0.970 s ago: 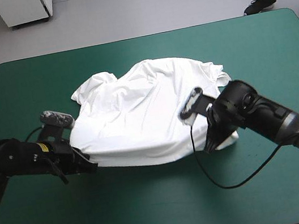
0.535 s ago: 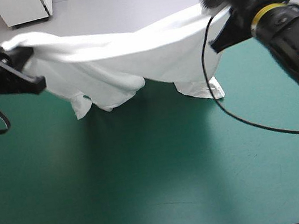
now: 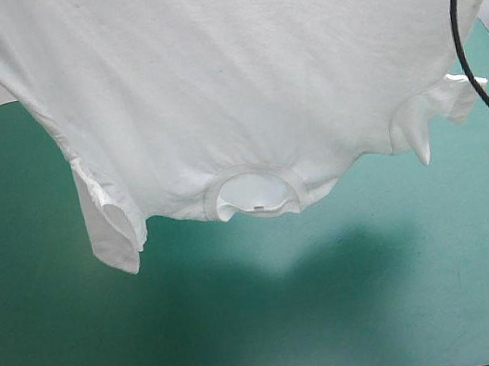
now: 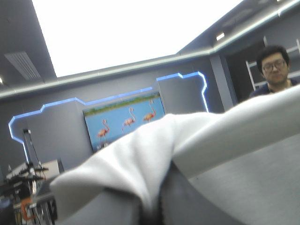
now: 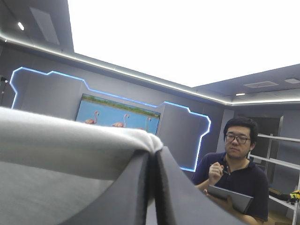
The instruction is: Fold the cloth
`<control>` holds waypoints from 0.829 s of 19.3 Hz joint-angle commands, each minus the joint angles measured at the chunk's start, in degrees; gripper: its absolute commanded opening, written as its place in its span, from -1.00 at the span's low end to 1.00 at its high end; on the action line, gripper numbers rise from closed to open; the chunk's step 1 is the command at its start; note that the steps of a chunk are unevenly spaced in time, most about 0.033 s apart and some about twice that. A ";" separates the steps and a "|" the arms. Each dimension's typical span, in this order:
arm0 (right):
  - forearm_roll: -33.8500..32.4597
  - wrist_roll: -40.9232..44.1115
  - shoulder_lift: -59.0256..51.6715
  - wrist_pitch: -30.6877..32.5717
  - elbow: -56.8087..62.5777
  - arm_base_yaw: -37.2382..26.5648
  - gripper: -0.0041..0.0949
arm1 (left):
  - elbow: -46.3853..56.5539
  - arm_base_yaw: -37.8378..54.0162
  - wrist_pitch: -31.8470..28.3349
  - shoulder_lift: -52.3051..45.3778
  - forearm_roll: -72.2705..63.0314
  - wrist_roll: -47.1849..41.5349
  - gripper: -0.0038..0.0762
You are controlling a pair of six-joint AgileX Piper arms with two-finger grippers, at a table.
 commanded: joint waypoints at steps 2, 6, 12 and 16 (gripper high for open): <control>-7.56 1.68 2.41 -4.19 -4.45 -0.32 -0.94 | -1.44 -0.06 -13.97 -0.15 2.05 1.34 -0.93; -7.51 10.59 8.10 -13.16 -4.45 -11.90 -0.94 | -1.44 0.05 -22.80 5.01 2.20 3.86 -0.93; 27.09 14.88 20.04 -31.67 -4.45 -39.78 -0.94 | -1.44 1.63 -42.09 16.97 1.64 9.39 -0.93; 31.12 16.14 26.89 -43.05 -6.09 -43.69 -0.94 | -5.60 7.31 -49.75 24.63 0.43 -2.25 -0.93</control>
